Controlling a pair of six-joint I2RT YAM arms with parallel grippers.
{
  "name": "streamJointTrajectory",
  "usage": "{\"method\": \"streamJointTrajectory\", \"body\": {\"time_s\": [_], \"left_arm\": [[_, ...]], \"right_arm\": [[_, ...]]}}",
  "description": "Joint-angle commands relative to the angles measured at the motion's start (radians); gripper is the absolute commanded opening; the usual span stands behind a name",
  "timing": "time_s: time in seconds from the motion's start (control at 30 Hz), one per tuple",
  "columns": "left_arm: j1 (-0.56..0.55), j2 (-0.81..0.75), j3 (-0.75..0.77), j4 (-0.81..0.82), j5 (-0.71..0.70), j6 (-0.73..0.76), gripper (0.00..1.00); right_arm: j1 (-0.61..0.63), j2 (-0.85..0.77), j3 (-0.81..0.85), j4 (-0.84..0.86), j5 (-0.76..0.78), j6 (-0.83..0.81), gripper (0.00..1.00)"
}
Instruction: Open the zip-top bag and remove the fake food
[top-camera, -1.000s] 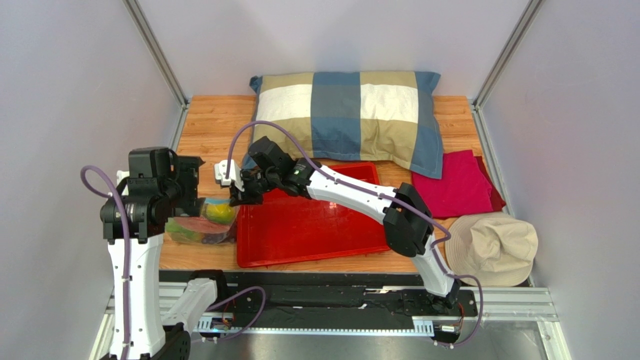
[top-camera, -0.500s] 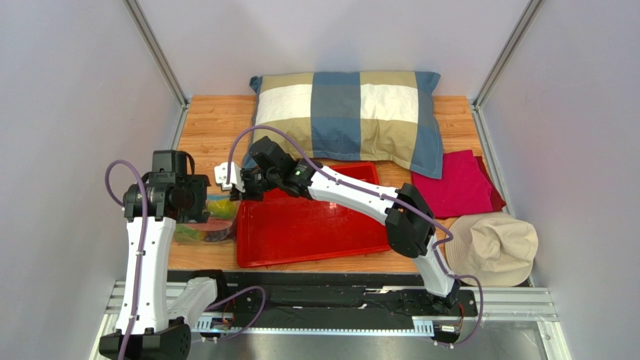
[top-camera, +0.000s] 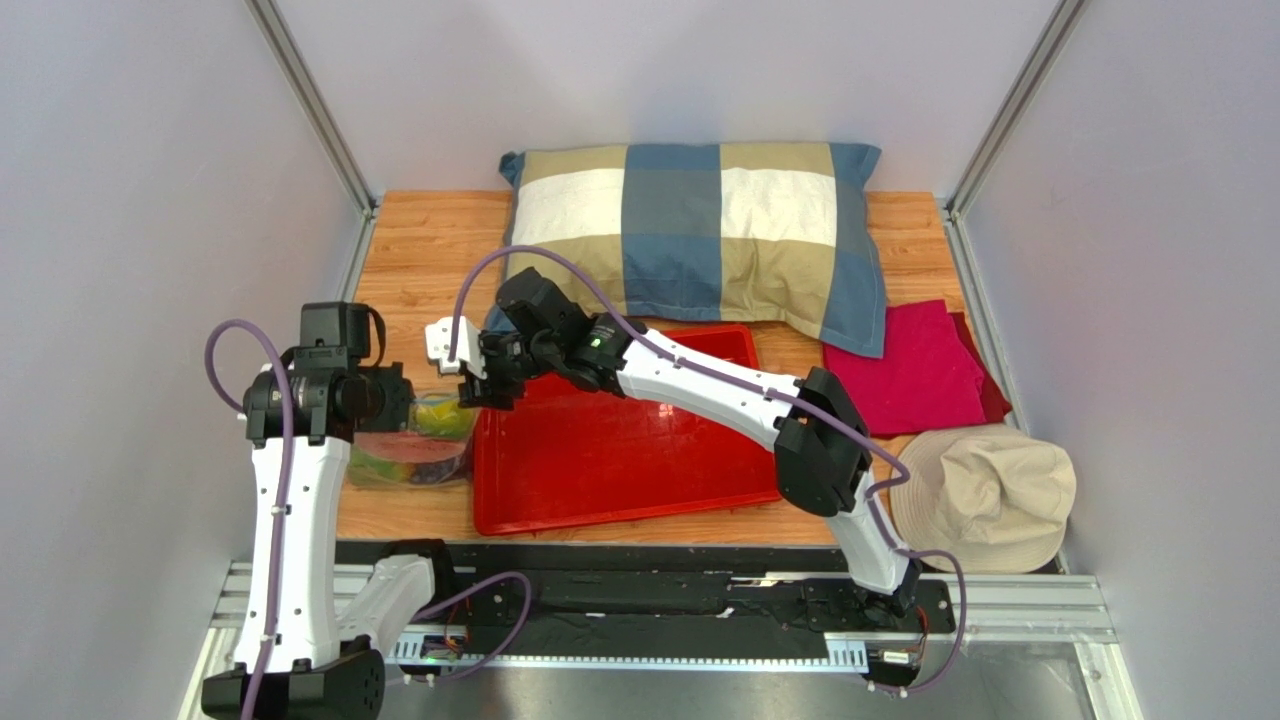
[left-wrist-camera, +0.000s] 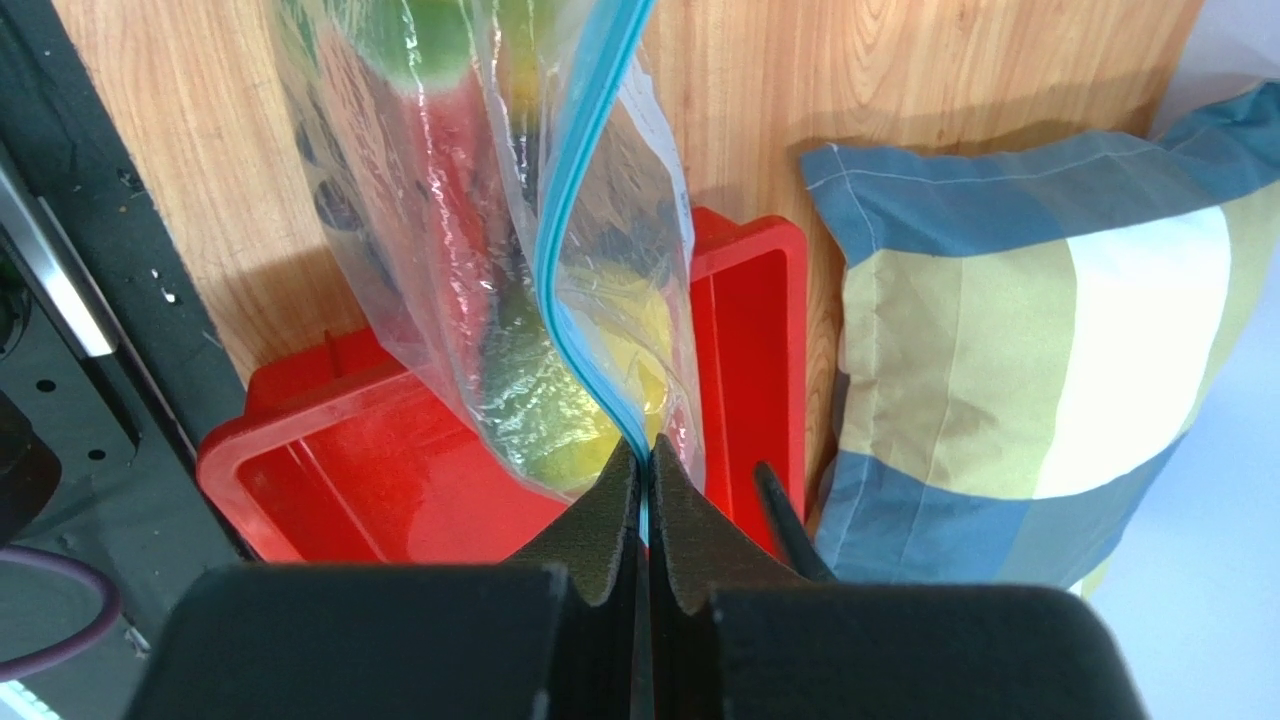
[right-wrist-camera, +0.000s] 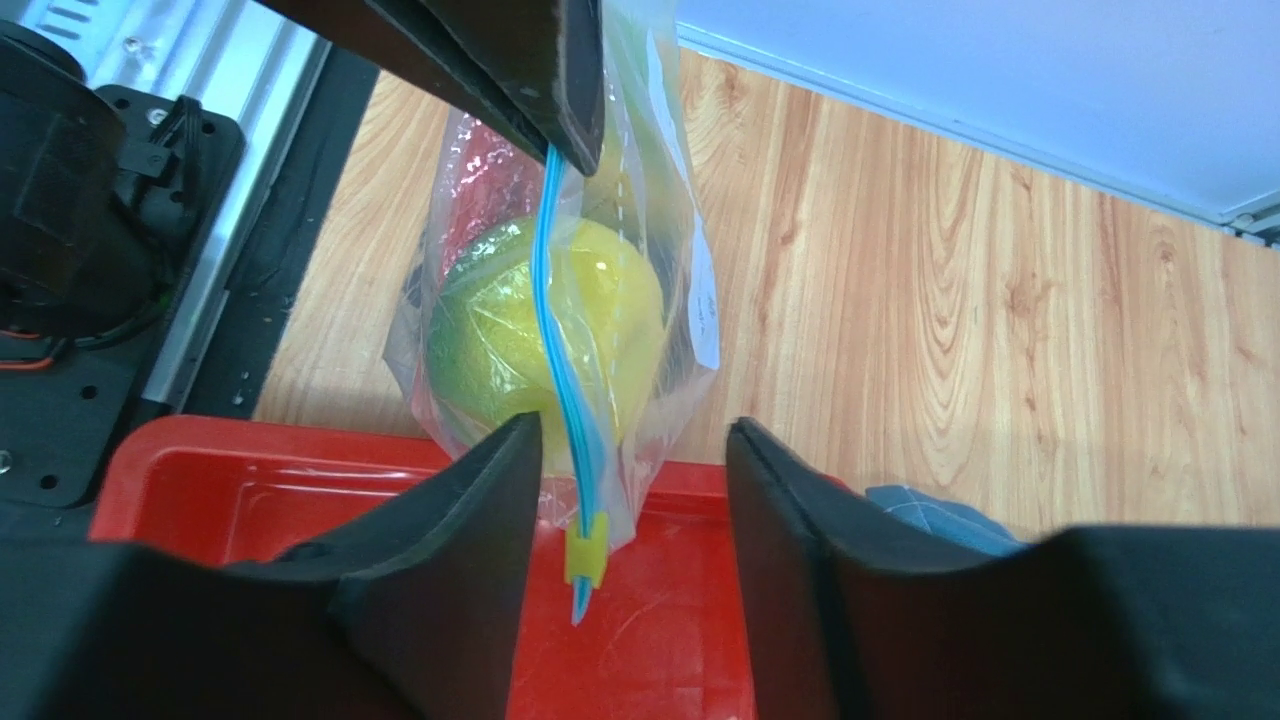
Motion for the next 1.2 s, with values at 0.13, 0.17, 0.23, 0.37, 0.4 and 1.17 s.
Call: {"method": "streamJointTrajectory", "body": {"time_s": [0.13, 0.17, 0.23, 0.37, 0.4, 1.17], "left_arm": [[0.008, -0.103, 0.054, -0.206, 0.030, 0.015, 0.00], [0.008, -0.121, 0.042, -0.192, 0.041, 0.011, 0.00], [0.010, -0.195, 0.003, -0.134, 0.078, -0.011, 0.00], [0.010, -0.305, -0.063, -0.060, 0.116, -0.104, 0.00], [0.010, -0.312, -0.064, -0.063, 0.125, -0.127, 0.00], [0.008, -0.241, 0.009, -0.123, 0.105, -0.114, 0.00]], "right_arm": [[-0.090, -0.201, -0.234, 0.296, -0.103, 0.446, 0.65], [-0.093, -0.218, -0.293, 0.317, -0.138, 0.473, 0.66], [-0.102, -0.233, -0.329, 0.377, -0.193, 0.495, 0.65], [-0.104, -0.242, -0.389, 0.435, -0.261, 0.540, 0.62], [-0.102, -0.244, -0.416, 0.498, -0.273, 0.567, 0.61], [-0.084, -0.155, -0.561, 0.920, -0.267, 0.776, 0.43]]}}
